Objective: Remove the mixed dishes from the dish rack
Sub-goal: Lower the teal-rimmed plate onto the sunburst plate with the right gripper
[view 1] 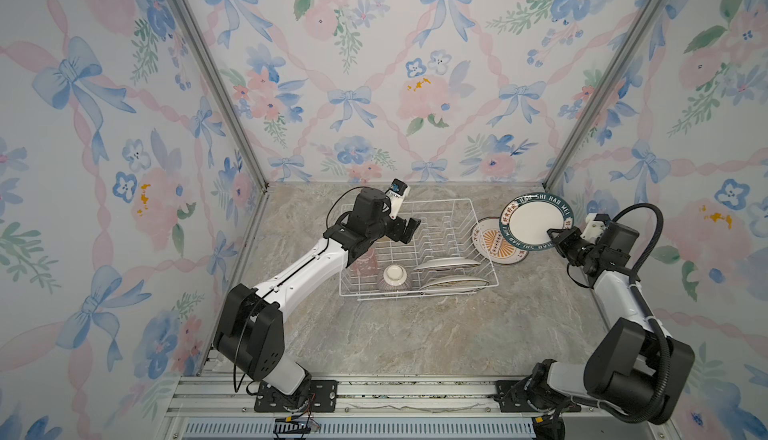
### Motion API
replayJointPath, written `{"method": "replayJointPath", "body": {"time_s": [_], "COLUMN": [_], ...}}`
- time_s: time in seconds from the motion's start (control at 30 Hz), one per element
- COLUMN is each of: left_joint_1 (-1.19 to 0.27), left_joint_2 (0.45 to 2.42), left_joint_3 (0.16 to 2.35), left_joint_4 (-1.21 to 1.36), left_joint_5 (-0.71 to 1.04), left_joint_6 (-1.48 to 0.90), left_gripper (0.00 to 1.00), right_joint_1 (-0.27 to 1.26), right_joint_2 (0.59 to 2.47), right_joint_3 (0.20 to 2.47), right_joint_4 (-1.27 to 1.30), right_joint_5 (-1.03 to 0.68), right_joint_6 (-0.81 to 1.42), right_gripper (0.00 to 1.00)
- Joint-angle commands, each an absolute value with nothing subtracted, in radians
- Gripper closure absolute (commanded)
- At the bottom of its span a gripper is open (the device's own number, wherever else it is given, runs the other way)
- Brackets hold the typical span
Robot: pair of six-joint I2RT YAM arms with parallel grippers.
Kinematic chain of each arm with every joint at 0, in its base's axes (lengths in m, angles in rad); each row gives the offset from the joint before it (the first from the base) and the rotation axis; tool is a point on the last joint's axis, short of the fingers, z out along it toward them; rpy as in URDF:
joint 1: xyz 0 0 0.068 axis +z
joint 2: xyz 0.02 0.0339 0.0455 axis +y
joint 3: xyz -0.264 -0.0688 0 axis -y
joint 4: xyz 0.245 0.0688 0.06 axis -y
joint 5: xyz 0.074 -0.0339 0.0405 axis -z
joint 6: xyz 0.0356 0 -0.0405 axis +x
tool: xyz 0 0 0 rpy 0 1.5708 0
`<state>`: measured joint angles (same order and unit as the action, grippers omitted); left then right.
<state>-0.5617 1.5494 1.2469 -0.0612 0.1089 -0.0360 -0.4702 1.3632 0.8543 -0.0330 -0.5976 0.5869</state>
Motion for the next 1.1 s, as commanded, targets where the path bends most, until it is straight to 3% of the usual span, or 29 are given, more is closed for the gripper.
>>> {"method": "replayJointPath", "body": {"time_s": [0.0,0.47,0.7,0.93,1.07], "left_joint_1": [-0.554,-0.550,-0.546,-0.546,-0.547], "left_joint_2": [1.532,1.555,1.567,1.575,1.578], "left_joint_3": [1.253,1.281,1.285,1.299,1.304], "left_joint_4": [-0.023,-0.034,-0.038,-0.038,-0.039], "left_joint_5": [0.098,0.105,0.115,0.133,0.139], "left_joint_6": [-0.028,-0.031,-0.031,-0.026,-0.024], "left_gripper": [0.02,0.02,0.02,0.02,0.02], "right_joint_1": [-0.461,-0.333,-0.325,-0.346,-0.332], "right_joint_2": [1.437,1.765,1.813,1.820,1.849], "right_joint_3": [0.859,0.922,0.910,0.831,0.845], "right_joint_4": [0.020,0.190,0.238,0.535,0.549], "right_joint_5": [-0.641,-0.667,-0.693,-0.820,-0.824], "right_joint_6": [0.603,0.686,0.710,0.904,0.920], "right_gripper": [1.00,1.00,1.00,1.00,1.00]}}
